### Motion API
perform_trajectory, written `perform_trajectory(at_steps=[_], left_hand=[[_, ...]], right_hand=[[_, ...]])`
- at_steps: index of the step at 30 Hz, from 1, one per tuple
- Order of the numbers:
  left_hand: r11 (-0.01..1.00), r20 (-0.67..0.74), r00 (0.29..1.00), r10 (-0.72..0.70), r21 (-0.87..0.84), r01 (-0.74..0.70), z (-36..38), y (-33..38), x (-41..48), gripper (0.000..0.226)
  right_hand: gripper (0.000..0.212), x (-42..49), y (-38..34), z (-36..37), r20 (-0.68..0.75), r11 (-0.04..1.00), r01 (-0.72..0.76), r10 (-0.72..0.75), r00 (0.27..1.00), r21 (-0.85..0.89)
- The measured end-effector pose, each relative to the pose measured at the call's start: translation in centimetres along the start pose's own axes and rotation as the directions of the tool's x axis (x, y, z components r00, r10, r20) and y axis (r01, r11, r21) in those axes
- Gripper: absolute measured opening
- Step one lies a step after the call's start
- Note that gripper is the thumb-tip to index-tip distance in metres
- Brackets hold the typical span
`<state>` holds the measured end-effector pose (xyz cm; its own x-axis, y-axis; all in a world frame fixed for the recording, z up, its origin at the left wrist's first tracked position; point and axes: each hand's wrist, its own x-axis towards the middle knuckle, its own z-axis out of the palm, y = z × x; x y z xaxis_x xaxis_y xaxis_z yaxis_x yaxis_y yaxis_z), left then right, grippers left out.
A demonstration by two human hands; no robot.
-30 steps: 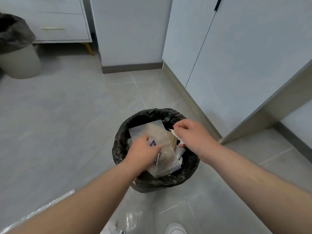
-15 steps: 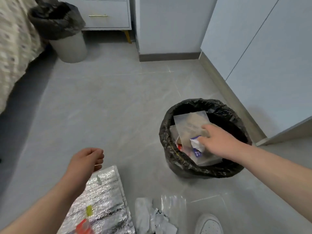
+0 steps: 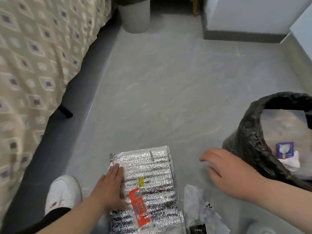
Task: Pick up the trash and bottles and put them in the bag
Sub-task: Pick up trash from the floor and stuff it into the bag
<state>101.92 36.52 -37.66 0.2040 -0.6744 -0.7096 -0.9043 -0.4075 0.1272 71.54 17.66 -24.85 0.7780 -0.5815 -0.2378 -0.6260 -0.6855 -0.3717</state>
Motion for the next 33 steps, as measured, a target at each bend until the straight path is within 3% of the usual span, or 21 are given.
perform_trajectory(at_steps=[3, 9, 16, 20, 24, 27, 33], left_hand=[[1.0, -0.071, 0.997, 0.019, -0.007, -0.019, 1.3, -0.2, 0.4, 0.136], [0.997, -0.192, 0.981, 0.035, -0.061, -0.047, 2.4, -0.4, 0.5, 0.113], [0.985, -0.249, 0.968, -0.031, -0.17, -0.012, 1.2, 0.3, 0.4, 0.08], [0.973, -0.262, 0.964, -0.048, -0.231, -0.015, 0.5, 0.5, 0.4, 0.05], [0.959, -0.282, 0.959, -0.017, -0.276, -0.064, 0.2, 0.4, 0.6, 0.023], [0.957, -0.254, 0.966, -0.037, -0.288, -0.04, -0.1, 0.5, 0.6, 0.016], [0.941, -0.157, 0.987, -0.019, -0.336, -0.035, -1.0, 0.6, 1.2, 0.009]], right_hand=[[0.035, -0.6, 1.3, 2.4, 0.139, 0.997, -0.075, 0.073, 0.988, 0.01], [0.038, -2.9, 3.1, 6.9, 0.366, 0.968, -0.245, 0.25, 0.896, -0.063], [0.086, -4.9, 0.8, 11.7, 0.53, 0.939, -0.343, 0.306, 0.791, -0.031], [0.071, -4.9, 0.2, 13.4, 0.517, 0.934, -0.35, 0.335, 0.787, -0.072], [0.057, -4.3, 0.5, 13.6, 0.523, 0.892, -0.452, 0.389, 0.758, -0.008], [0.026, -4.1, 0.6, 13.4, 0.492, 0.836, -0.533, 0.413, 0.767, 0.129], [0.035, -2.8, 0.7, 12.8, 0.437, 0.754, -0.612, 0.479, 0.761, 0.238]])
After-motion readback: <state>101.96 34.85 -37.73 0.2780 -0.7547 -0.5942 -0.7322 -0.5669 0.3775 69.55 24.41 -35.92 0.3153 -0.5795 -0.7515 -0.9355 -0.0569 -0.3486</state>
